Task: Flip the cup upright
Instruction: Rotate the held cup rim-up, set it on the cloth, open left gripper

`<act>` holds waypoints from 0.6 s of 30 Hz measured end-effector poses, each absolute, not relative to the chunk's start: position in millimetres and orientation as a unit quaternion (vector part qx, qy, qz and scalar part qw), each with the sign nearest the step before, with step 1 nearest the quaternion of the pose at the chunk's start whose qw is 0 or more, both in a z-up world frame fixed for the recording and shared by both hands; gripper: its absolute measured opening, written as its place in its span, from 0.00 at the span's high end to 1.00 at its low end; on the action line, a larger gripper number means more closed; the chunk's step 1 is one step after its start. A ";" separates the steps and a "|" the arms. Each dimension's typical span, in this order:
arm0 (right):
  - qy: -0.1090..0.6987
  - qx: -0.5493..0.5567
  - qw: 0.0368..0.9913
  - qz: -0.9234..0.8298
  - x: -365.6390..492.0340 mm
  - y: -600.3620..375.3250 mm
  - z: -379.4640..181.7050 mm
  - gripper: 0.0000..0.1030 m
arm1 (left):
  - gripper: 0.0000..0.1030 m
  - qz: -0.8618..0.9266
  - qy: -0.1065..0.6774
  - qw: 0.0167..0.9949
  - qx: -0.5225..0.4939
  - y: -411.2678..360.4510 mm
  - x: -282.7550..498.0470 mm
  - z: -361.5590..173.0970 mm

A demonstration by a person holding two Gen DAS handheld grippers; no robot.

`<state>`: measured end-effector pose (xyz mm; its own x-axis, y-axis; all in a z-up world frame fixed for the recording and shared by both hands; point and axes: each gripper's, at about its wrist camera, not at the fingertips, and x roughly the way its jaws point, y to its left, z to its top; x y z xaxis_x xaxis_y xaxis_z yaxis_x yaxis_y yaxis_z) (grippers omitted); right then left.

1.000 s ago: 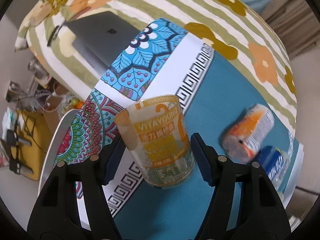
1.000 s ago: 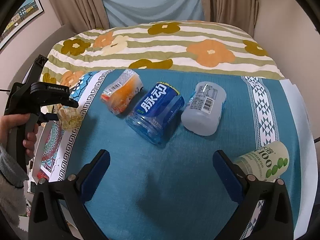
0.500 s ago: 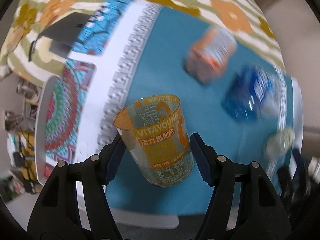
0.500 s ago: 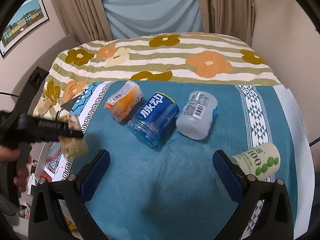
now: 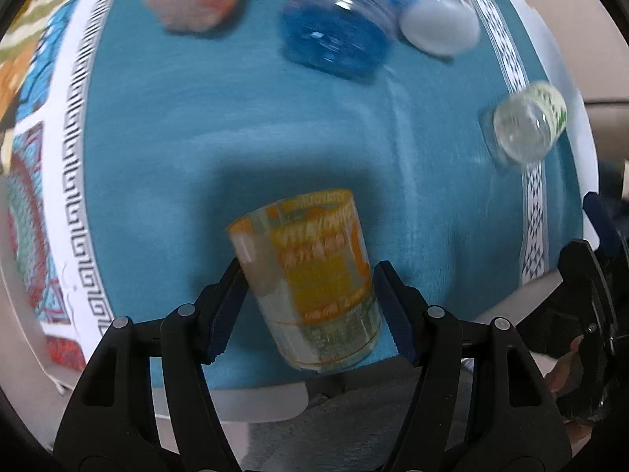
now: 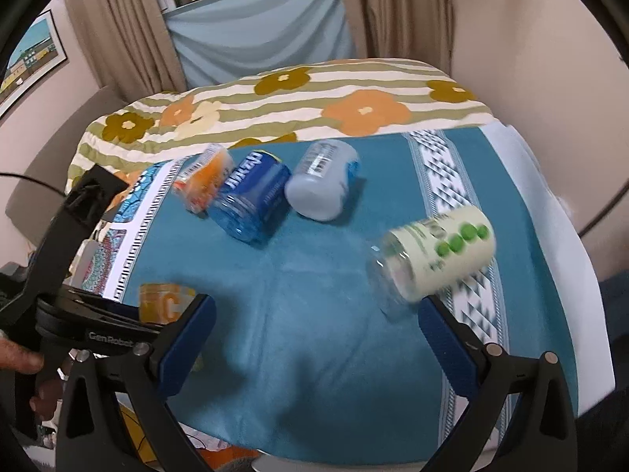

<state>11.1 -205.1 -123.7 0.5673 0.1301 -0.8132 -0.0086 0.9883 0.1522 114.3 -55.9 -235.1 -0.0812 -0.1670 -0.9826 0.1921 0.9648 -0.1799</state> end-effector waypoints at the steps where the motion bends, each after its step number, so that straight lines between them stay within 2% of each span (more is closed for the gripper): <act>1: 0.463 0.068 0.883 0.035 8.5 -207.6 -124.6 0.00 | 0.32 -0.136 0.722 0.678 0.017 -60.6 113.0 -235.9; 8: 0.464 0.081 0.882 0.018 -9.8 -216.4 -130.1 0.00 | 0.32 -0.148 0.709 0.688 0.047 -80.0 105.7 -230.6; 16: 0.461 0.091 0.883 0.005 -21.0 -224.1 -129.8 0.00 | 0.29 -0.147 0.701 0.696 0.047 -67.8 108.6 -221.6; 18: 0.460 0.091 0.883 0.003 -22.3 -225.9 -129.8 0.00 | 0.21 -0.145 0.701 0.697 0.049 -68.5 104.7 -221.5</act>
<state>-22.3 -225.9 -129.8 0.5768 0.0894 -0.8120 0.0778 0.9835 0.1636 104.7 -68.5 -221.5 -0.0236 -0.1339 -0.9907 0.2711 0.9530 -0.1352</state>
